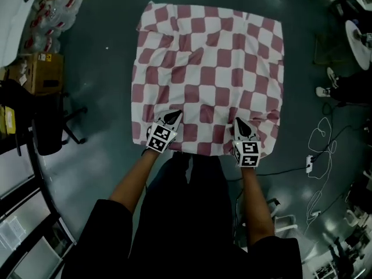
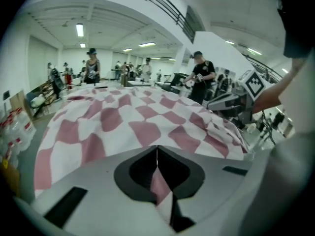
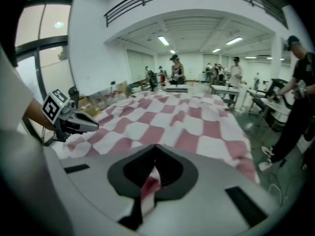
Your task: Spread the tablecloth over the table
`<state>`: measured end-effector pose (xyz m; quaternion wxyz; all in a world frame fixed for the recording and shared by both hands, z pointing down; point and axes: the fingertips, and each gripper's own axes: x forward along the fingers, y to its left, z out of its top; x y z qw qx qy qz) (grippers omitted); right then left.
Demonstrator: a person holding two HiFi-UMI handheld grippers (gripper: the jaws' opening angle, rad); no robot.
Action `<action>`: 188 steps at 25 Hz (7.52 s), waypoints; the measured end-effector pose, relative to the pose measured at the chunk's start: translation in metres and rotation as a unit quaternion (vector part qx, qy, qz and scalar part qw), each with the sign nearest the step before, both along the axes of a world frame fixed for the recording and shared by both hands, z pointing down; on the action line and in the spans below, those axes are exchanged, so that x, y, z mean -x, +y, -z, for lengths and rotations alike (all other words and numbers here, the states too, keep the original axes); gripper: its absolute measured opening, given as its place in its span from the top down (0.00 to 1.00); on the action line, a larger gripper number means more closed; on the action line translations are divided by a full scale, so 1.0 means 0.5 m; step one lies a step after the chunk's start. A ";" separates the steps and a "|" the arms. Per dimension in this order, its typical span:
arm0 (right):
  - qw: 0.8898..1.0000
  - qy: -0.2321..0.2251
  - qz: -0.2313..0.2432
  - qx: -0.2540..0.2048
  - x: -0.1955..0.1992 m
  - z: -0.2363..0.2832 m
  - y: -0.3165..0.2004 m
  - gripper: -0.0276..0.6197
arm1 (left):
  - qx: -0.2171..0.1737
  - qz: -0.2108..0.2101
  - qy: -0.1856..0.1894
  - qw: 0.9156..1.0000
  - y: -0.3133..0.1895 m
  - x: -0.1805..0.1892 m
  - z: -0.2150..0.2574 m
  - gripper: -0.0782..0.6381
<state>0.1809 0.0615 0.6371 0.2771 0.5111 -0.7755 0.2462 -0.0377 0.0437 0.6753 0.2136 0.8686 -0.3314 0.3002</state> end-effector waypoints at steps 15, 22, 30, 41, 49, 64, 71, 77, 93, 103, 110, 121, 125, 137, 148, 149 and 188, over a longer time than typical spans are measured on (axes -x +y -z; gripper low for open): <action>0.981 0.096 -0.096 0.139 -0.341 -0.154 0.179 0.93 | 0.123 -0.033 -0.017 0.992 0.005 -0.177 -0.082 0.87; 0.991 0.057 -0.076 0.099 -0.284 -0.115 0.110 0.93 | 0.067 -0.086 -0.032 0.993 -0.002 -0.214 -0.067 0.87; 0.982 0.028 -0.146 0.121 -0.335 -0.151 0.160 0.93 | 0.089 -0.087 -0.027 0.992 -0.004 -0.222 -0.080 0.87; 0.983 0.027 -0.147 0.108 -0.285 -0.144 0.146 0.93 | 0.088 -0.108 -0.008 0.990 0.026 -0.254 -0.078 0.87; 0.978 0.018 -0.182 0.099 -0.267 -0.099 0.131 0.93 | 0.059 -0.039 0.072 0.995 -0.062 -0.175 0.013 0.87; 0.995 -0.026 0.090 -0.028 0.194 0.025 -0.435 0.93 | -0.036 0.129 0.003 0.991 -0.441 0.199 0.096 0.87; 0.986 -0.002 0.167 -0.016 0.277 -0.022 -0.640 0.74 | -0.042 0.162 -0.002 0.986 -0.516 0.229 0.060 0.77; 0.980 0.048 0.195 0.014 0.290 -0.086 -0.718 0.74 | -0.039 0.180 0.011 0.983 -0.567 0.255 0.012 0.75; 0.972 0.051 0.222 0.051 0.346 -0.141 -0.759 0.73 | 0.015 0.260 0.016 0.965 -0.644 0.395 -0.049 0.75; 0.978 -0.001 0.207 0.025 0.383 -0.075 -0.765 0.75 | 0.032 0.084 -0.035 0.995 -0.696 0.251 -0.064 0.76; 0.974 0.025 0.224 0.033 0.409 -0.123 -0.809 0.75 | 0.019 0.125 -0.064 0.990 -0.727 0.287 -0.083 0.80; 0.972 -0.007 0.235 -0.019 0.463 -0.043 -0.852 0.77 | 0.002 0.171 -0.037 0.985 -0.711 0.325 -0.053 0.82; 0.959 -0.044 0.279 -0.035 0.618 -0.016 -0.877 0.75 | 0.003 0.168 -0.039 0.985 -0.693 0.332 -0.064 0.81; 0.954 0.049 0.296 0.004 0.738 -0.148 -0.948 0.73 | 0.014 0.189 0.015 0.982 -0.674 0.343 -0.062 0.75; 0.971 0.002 0.237 -0.004 0.726 -0.104 -1.023 0.77 | 0.016 0.183 0.030 0.983 -0.712 0.351 -0.058 0.74; 0.970 0.012 0.242 0.001 0.728 -0.112 -1.024 0.77 | 0.015 0.175 0.024 0.984 -0.709 0.352 -0.061 0.74; 1.000 -0.003 -0.019 0.000 -0.270 -0.032 -0.532 0.76 | 0.040 -0.048 0.063 0.996 -0.419 -0.487 0.030 0.74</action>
